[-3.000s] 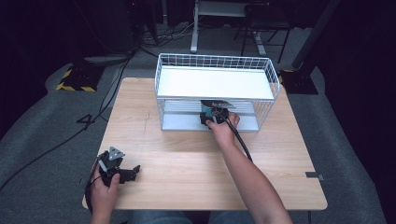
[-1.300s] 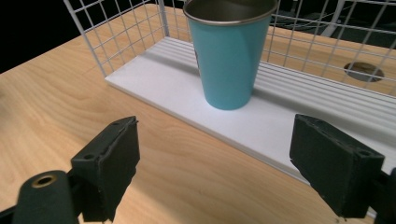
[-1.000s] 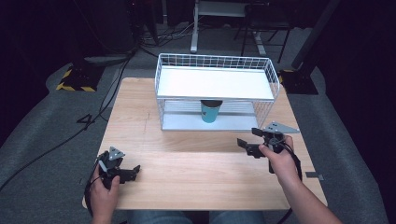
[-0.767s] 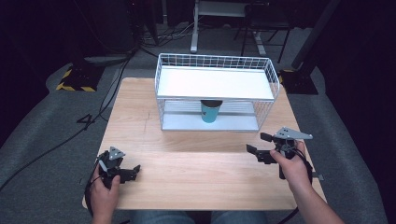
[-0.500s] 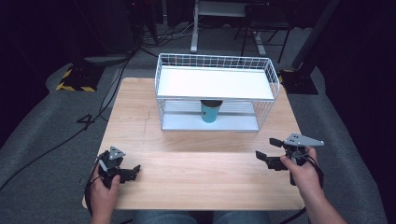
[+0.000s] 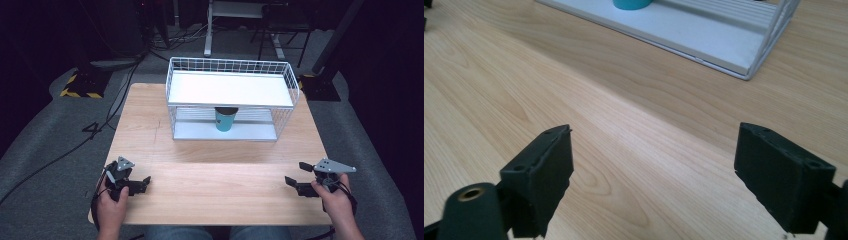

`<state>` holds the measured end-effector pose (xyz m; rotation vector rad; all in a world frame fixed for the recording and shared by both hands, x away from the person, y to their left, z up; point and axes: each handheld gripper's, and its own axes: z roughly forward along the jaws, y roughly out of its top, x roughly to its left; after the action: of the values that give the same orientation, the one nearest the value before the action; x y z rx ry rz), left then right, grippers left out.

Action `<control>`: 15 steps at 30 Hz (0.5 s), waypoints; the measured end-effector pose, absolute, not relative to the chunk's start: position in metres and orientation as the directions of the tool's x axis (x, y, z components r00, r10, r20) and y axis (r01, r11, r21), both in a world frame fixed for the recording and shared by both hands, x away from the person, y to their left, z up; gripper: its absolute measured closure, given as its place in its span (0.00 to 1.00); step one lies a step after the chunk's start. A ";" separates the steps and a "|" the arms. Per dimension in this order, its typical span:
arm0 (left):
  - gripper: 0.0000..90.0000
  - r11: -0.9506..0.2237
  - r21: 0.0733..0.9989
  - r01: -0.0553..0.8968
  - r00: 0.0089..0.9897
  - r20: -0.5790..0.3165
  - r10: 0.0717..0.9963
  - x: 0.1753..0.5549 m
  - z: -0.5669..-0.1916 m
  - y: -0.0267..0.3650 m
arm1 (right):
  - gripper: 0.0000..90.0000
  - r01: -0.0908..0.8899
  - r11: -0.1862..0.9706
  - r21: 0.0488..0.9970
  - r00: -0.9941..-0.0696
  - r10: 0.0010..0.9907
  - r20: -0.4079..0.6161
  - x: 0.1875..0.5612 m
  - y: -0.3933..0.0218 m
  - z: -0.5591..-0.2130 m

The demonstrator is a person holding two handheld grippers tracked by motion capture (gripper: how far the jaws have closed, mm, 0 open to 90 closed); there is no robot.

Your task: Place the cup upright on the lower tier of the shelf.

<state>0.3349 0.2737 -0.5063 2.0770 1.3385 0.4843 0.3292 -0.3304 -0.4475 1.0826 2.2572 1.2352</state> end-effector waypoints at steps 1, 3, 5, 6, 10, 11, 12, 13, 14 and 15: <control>0.00 -0.299 0.667 0.682 0.421 -0.023 0.907 0.335 -0.506 0.274 | 0.19 0.453 0.325 0.830 -0.636 0.770 0.045 0.328 -0.333 -0.452; 0.00 -0.300 0.667 0.682 0.421 -0.023 0.907 0.335 -0.506 0.274 | 0.18 0.469 0.322 0.822 -0.624 0.780 0.051 0.327 -0.336 -0.457; 0.00 -0.299 0.667 0.682 0.421 -0.024 0.907 0.335 -0.506 0.274 | 0.18 0.480 0.316 0.818 -0.613 0.788 0.054 0.326 -0.338 -0.462; 0.00 -0.300 0.666 0.683 0.420 -0.023 0.907 0.335 -0.506 0.274 | 0.18 0.489 0.314 0.814 -0.606 0.794 0.057 0.326 -0.339 -0.465; 0.00 -0.299 0.667 0.682 0.421 -0.024 0.907 0.335 -0.506 0.274 | 0.18 0.524 0.309 0.794 -0.586 0.807 0.073 0.327 -0.343 -0.477; 0.00 -0.300 0.667 0.682 0.421 -0.024 0.907 0.335 -0.506 0.274 | 0.18 0.522 0.309 0.795 -0.584 0.809 0.069 0.328 -0.344 -0.480; 0.00 -0.301 0.666 0.683 0.421 -0.023 0.907 0.335 -0.506 0.274 | 0.18 0.522 0.310 0.795 -0.580 0.812 0.064 0.328 -0.344 -0.483; 0.00 -0.298 0.666 0.684 0.419 -0.024 0.908 0.335 -0.506 0.273 | 0.18 0.519 0.315 0.794 -0.576 0.816 0.053 0.329 -0.345 -0.486; 0.00 -0.299 0.666 0.684 0.419 -0.024 0.907 0.335 -0.506 0.273 | 0.18 0.521 0.315 0.793 -0.572 0.819 0.050 0.330 -0.346 -0.489; 0.00 -0.299 0.666 0.684 0.420 -0.024 0.907 0.335 -0.506 0.273 | 0.18 0.526 0.311 0.792 -0.567 0.822 0.053 0.330 -0.347 -0.491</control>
<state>0.3351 0.2734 -0.5062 2.0770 1.3411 0.4832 0.3301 -0.3466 -0.4912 1.2049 2.2225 1.1342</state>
